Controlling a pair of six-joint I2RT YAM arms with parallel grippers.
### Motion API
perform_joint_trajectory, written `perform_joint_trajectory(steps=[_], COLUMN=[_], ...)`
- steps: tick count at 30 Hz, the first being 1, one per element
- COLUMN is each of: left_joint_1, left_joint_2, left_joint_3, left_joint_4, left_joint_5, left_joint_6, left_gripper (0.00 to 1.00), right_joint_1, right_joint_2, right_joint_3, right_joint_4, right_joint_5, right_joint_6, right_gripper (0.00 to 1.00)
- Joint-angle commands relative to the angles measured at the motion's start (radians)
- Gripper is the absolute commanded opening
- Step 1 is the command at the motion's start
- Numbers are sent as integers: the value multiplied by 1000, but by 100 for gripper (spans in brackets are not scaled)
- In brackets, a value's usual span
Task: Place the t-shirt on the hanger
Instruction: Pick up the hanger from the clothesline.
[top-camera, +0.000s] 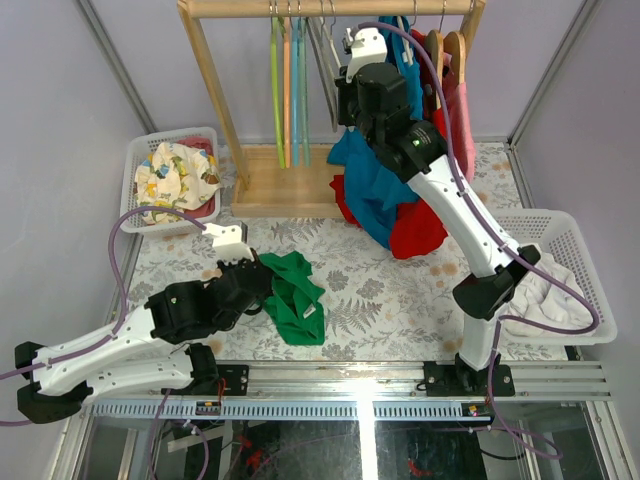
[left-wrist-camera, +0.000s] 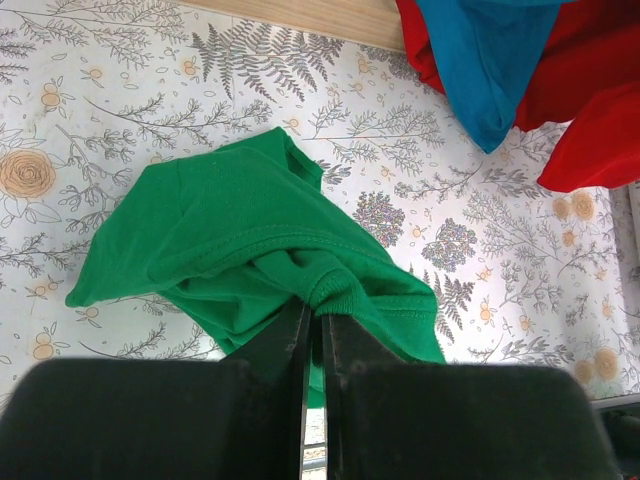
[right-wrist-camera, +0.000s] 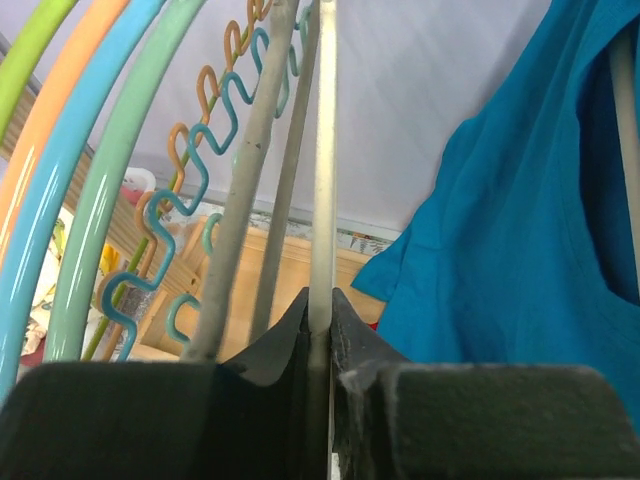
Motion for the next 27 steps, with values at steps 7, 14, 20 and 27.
perform_joint_trajectory(steps=[7,14,20,27], left_joint_1=[8,8,8,7], left_joint_2=[3,9,8,8], left_joint_3=[45,44,40,35], left_joint_4=[1,3,4,5], left_joint_5=[-49,-49,-49,-49], left_joint_6=[6,6,3,1], left_gripper=[0,0,0,0], right_joint_1=[-14,-14,-13,-14], right_joint_2=[-56,-128,-150,-184], right_joint_3=[2,-54,-40,-58], right_joint_4=[89,132,126,56], right_joint_5=[56,83,90,95], right_joint_6=[-36,-44,-57,-53], right_gripper=[0,0,0,0])
